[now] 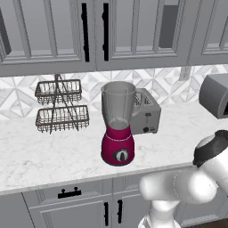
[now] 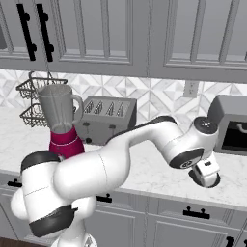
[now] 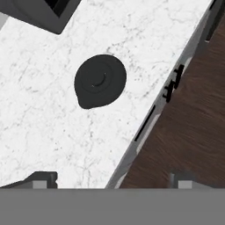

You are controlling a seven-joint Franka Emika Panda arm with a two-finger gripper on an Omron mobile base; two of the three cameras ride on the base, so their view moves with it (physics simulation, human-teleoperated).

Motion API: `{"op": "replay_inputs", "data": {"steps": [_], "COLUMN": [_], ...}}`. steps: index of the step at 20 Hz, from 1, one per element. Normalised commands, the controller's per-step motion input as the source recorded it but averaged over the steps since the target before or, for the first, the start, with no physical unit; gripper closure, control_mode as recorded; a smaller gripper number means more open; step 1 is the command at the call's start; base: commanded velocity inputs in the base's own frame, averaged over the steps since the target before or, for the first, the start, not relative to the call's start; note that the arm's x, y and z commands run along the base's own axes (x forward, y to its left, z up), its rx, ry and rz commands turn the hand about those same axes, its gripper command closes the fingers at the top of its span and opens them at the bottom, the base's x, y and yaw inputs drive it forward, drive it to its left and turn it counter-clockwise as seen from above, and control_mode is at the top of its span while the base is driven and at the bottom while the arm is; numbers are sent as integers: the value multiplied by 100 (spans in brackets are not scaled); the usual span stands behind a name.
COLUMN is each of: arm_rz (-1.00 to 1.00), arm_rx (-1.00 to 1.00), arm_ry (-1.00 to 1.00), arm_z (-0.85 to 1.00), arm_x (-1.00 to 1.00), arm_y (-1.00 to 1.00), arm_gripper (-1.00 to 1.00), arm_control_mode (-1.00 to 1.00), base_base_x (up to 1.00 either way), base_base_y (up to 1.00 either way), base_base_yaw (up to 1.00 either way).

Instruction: Close the lid blender by securely placing the lid on top.

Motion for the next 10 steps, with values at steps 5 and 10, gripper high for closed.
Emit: {"op": "replay_inputs", "data": {"steps": [5,10], "arm_rz": [-13,-8], "arm_rx": [2,-2], "arm_ry": [4,7], "arm_z": [0,-38], "arm_x": [5,32], "arm_y": [-19,22], "arm_gripper": [-100,-100], "arm_control_mode": [-100,-100], "base_base_x": [0,0], "base_base_y": [0,0], "base_base_yaw": [0,0]}}
